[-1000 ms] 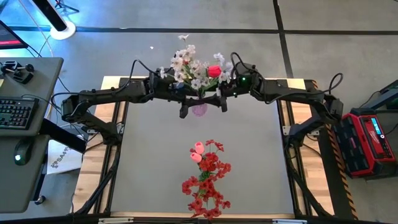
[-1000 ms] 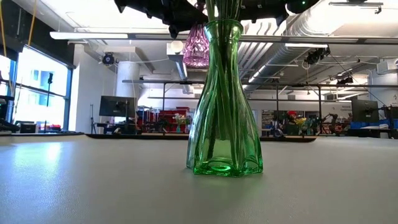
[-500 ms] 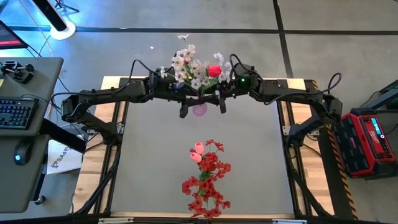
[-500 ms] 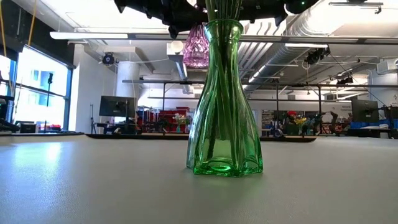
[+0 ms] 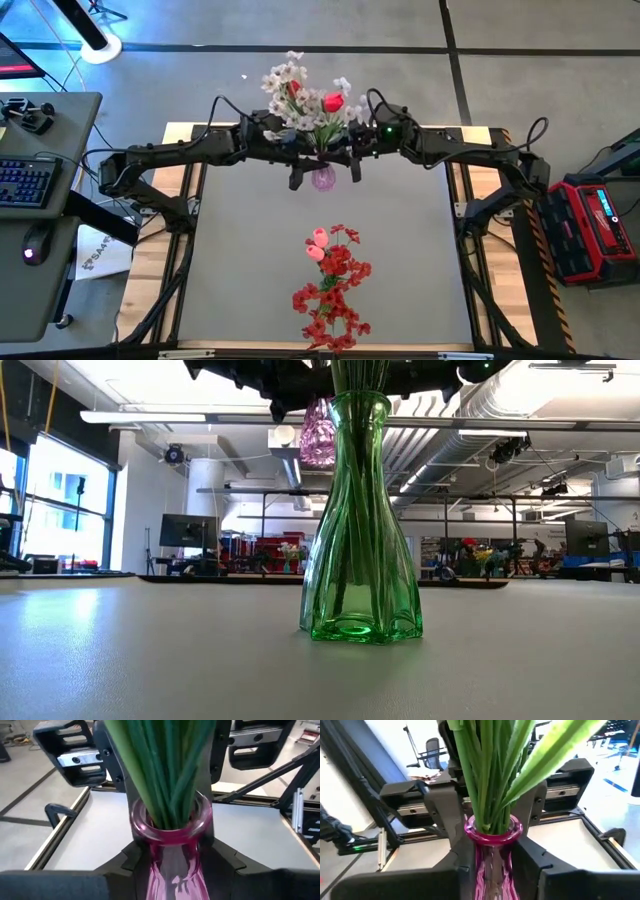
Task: Sort flowers into vase by color
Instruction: Adjust the purple vase
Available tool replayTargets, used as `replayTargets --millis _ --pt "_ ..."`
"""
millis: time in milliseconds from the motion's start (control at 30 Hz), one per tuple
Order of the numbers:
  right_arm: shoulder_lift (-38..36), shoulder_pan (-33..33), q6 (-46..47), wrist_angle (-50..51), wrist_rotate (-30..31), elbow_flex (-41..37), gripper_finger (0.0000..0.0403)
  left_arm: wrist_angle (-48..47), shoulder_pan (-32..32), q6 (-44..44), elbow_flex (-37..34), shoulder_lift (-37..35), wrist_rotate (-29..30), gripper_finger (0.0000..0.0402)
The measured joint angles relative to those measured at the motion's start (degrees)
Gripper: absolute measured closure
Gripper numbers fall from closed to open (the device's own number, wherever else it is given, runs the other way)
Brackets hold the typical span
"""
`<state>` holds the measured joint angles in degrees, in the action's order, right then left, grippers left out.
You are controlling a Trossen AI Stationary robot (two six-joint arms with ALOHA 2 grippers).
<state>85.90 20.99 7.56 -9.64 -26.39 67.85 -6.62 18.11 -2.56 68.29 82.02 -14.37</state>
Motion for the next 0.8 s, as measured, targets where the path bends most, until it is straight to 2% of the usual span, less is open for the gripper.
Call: replayTargets --millis 300,467,567,667,800 --pt "-5.50 2.87 -4.04 6.21 6.86 -0.18 0.0336 -10.90 2.66 -1.32 -0.02 -4.33 7.77 0.0207" --pt "-10.41 5.98 -8.42 15.90 10.62 -0.35 0.0336 -14.43 4.61 -2.28 -0.04 -7.21 8.33 0.0191" --pt "-12.92 7.64 -10.24 18.46 12.93 -1.14 0.0336 -15.30 5.54 -2.27 -0.04 -8.21 8.37 0.0191" --pt "-16.44 9.64 -9.98 16.70 12.71 -6.14 0.0336 -16.17 6.00 -2.24 -0.05 -8.55 8.30 0.0191" --pt "-23.04 12.33 -7.31 9.40 12.49 -17.53 0.0336 -17.31 6.14 -2.17 -0.11 -8.55 8.28 0.0190"
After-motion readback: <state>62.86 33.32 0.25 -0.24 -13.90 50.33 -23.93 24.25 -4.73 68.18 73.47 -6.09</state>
